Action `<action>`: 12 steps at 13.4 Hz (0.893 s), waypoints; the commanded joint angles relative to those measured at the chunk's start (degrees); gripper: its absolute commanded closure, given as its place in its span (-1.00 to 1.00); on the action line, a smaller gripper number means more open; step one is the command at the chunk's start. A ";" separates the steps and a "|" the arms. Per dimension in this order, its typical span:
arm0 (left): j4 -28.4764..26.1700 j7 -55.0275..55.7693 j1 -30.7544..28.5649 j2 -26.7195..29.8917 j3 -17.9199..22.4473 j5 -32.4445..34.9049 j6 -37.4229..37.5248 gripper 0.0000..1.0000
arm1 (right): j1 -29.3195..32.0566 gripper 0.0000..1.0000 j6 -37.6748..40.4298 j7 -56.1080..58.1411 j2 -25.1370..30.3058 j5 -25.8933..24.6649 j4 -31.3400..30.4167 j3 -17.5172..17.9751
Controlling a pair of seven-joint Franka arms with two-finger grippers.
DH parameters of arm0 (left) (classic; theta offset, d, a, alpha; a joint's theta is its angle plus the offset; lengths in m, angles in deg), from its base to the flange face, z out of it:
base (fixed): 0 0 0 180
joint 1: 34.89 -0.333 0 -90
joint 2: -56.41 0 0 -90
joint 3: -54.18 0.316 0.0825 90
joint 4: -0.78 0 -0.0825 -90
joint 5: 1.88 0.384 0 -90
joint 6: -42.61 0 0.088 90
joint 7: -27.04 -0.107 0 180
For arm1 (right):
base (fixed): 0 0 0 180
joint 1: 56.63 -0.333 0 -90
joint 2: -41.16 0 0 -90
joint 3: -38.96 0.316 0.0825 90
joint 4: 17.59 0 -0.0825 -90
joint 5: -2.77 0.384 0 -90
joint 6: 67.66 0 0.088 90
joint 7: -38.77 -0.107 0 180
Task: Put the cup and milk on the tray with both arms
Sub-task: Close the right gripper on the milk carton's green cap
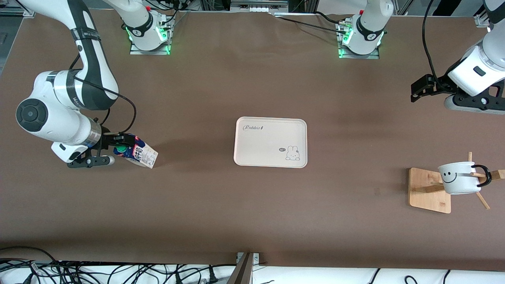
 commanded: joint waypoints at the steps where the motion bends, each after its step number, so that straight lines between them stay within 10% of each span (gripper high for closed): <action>1: 1.84 -0.20 0.33 -0.76 -0.07 0.71 1.44 -1.00 | -0.11 -0.90 -0.79 -0.20 -1.15 0.97 0.11 -0.04; 6: 1.84 -0.20 0.33 -0.76 -0.07 0.71 1.44 -1.00 | -0.02 0.21 -0.18 -0.02 -1.07 1.06 0.54 0.05; 12: 1.84 -0.12 0.33 -0.76 -0.07 0.71 1.44 -1.00 | -2.30 0.28 7.27 -4.57 -0.89 4.64 7.99 2.42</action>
